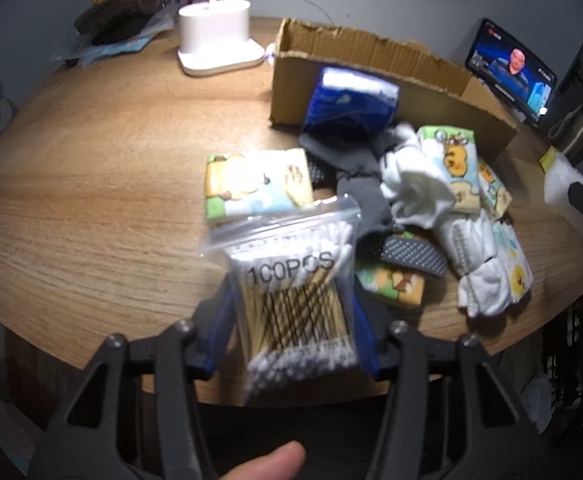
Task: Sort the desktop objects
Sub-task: 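Carry the swab bag into the box with the left gripper while the right gripper drops white foam in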
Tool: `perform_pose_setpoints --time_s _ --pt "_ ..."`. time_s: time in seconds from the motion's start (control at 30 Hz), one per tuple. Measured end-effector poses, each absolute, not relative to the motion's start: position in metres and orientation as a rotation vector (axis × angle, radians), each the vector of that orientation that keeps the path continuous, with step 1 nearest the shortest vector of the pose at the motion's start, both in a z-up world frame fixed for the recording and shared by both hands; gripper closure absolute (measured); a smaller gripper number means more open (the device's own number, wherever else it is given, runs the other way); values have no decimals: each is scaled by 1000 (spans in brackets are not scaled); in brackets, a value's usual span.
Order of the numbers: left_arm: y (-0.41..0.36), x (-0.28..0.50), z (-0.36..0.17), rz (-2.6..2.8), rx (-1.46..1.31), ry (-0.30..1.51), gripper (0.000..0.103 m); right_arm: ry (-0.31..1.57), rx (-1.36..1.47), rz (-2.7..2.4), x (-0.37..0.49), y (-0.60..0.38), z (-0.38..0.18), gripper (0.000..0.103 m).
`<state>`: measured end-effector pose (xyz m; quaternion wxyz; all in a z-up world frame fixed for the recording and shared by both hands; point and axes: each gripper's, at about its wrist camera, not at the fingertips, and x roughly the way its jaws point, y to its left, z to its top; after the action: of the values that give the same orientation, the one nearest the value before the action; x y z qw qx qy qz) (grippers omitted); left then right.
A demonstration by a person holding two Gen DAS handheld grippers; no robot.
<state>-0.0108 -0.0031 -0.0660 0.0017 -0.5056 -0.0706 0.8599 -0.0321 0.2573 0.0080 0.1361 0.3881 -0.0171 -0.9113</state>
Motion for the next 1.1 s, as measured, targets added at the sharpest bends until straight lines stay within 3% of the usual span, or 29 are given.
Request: perform_pose_setpoints --time_s 0.63,1.1 --pt "30 -27 29 2744 -1239 -95 56 -54 1054 -2684 -37 266 27 0" --pt "72 -102 34 2698 -1187 -64 56 -51 1044 -2702 -88 262 34 0"
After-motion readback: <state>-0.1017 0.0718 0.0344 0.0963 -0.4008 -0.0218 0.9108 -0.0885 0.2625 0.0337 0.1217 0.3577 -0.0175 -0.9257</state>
